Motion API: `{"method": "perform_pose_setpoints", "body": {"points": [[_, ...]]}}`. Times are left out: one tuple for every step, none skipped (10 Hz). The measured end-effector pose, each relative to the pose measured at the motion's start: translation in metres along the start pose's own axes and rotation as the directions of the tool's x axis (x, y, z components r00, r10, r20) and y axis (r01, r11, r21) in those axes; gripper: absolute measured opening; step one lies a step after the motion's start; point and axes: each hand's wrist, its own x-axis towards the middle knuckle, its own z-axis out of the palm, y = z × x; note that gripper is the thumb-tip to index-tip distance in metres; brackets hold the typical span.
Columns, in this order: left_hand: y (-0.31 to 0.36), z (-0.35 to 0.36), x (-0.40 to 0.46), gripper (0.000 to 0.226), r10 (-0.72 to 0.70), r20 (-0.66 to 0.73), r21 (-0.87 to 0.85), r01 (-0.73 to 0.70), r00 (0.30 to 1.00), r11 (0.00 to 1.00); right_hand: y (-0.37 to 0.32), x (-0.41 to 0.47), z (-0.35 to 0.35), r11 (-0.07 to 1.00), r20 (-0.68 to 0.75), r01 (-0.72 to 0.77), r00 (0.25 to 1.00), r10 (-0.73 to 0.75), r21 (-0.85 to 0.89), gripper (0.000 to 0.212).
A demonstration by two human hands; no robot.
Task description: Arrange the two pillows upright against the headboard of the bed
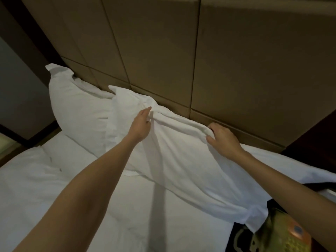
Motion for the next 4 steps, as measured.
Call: {"method": "perform_pose_setpoints", "body": {"points": [[0.005, -0.008, -0.019, 0.042, -0.079, -0.126, -0.104, 0.066, 0.989, 0.992, -0.005, -0.003, -0.007, 0.998, -0.023, 0.015, 1.000, -0.014, 0.055, 0.022], [0.008, -0.026, -0.045, 0.033, -0.146, -0.059, -0.164, 0.134, 0.988, 0.977, -0.017, -0.005, -0.019, 0.996, -0.036, 0.029, 0.999, -0.026, 0.087, 0.020], [0.003, -0.042, -0.075, 0.029, -0.143, 0.070, -0.162, 0.153, 0.987, 0.975, -0.030, -0.010, -0.027, 0.992, -0.060, 0.019, 0.998, -0.011, 0.126, 0.018], [-0.004, -0.058, -0.111, 0.029, -0.151, 0.114, -0.134, 0.166, 0.982, 0.977, -0.045, -0.026, -0.030, 0.977, -0.057, 0.009, 0.998, 0.003, 0.211, 0.015]]}}
